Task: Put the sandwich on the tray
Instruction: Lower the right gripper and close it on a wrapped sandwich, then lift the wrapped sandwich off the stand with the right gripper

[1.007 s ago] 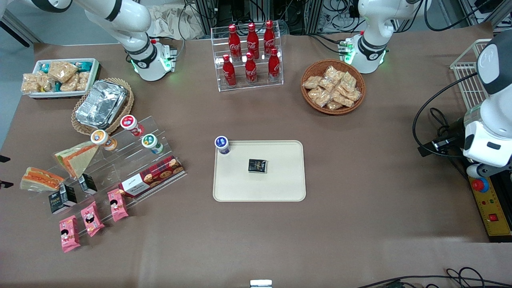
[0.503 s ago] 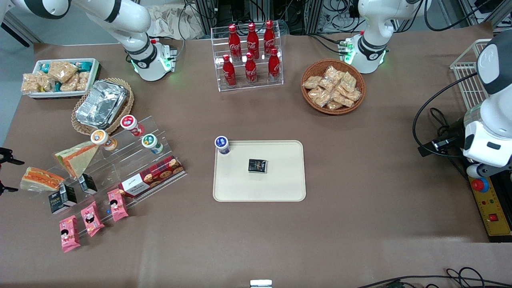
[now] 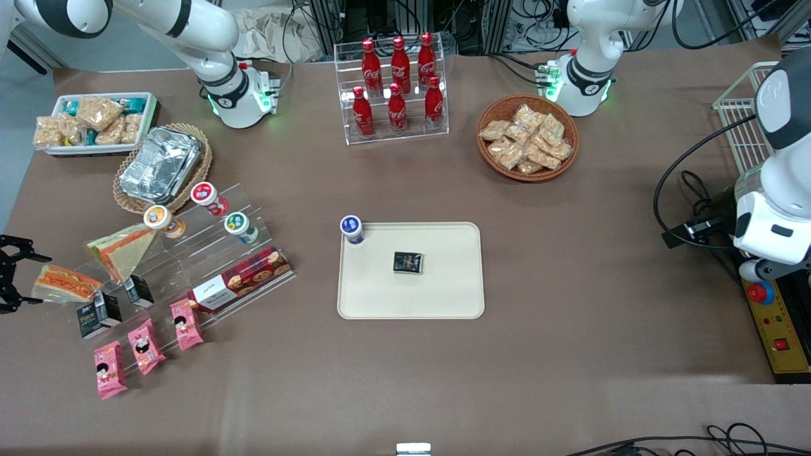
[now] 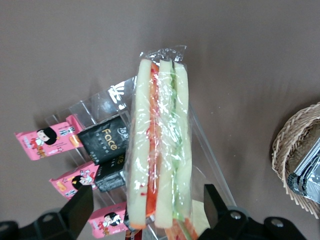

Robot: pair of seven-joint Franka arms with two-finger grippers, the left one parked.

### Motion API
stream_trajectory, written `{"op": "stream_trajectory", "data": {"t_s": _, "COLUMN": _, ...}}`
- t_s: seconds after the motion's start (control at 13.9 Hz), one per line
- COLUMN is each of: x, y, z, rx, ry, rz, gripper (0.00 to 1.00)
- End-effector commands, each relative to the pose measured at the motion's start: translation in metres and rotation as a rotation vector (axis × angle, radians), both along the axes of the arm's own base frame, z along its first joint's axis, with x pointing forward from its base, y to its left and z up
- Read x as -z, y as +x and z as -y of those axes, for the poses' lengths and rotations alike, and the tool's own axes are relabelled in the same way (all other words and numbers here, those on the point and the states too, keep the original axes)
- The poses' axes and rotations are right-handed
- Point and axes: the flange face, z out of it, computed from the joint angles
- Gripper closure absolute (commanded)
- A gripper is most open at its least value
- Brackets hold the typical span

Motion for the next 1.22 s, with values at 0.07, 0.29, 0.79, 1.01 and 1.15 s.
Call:
{"op": "stream_trajectory", "data": {"t_s": 0.07, "x": 0.014, "y": 0.000, "z": -0.002, "rx": 0.024, "ry": 0.072, "rz": 0.013, "gripper": 0.02}}
{"op": "stream_trajectory", "data": {"t_s": 0.29, "x": 0.022, "y": -0.004, "z": 0.010, "rx": 0.047, "ry": 0.085, "rz": 0.016, "gripper": 0.03}}
{"op": "stream_trajectory", "data": {"t_s": 0.79, "x": 0.025, "y": -0.010, "z": 0.018, "rx": -0.019, "ry": 0.090, "rz": 0.029, "gripper": 0.36}}
{"op": "stream_trajectory", "data": {"t_s": 1.01, "x": 0.019, "y": -0.008, "z": 0.013, "rx": -0.078, "ry": 0.089, "rz": 0.046, "gripper": 0.49}}
{"op": "stream_trajectory", "data": {"t_s": 1.15, "x": 0.015, "y": -0.004, "z": 0.007, "rx": -0.211, "ry": 0.088, "rz": 0.084, "gripper": 0.57}}
